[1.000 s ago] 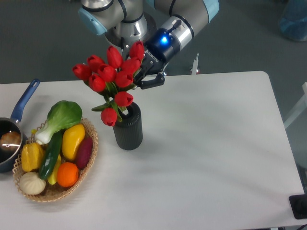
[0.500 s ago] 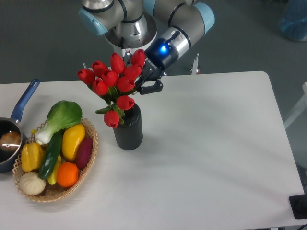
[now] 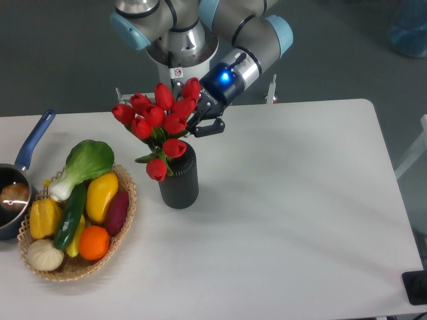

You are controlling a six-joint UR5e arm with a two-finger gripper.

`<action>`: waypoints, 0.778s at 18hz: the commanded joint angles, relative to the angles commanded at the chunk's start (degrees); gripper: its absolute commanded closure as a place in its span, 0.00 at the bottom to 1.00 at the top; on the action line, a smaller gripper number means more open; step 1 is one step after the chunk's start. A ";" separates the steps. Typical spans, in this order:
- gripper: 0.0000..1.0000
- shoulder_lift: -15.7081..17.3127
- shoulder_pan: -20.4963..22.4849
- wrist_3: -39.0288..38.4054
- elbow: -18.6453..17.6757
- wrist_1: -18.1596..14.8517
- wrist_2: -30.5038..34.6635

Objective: Insert the flowers into the vase
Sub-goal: 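Push the tulip stems down into the vase, settling the bunch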

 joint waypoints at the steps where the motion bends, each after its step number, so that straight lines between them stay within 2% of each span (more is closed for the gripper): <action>1: 0.99 -0.35 0.09 0.88 -0.26 0.00 0.00; 8: 0.99 -3.16 0.26 5.89 -1.67 0.00 0.44; 14: 0.99 -3.52 0.79 6.16 -2.29 0.00 1.14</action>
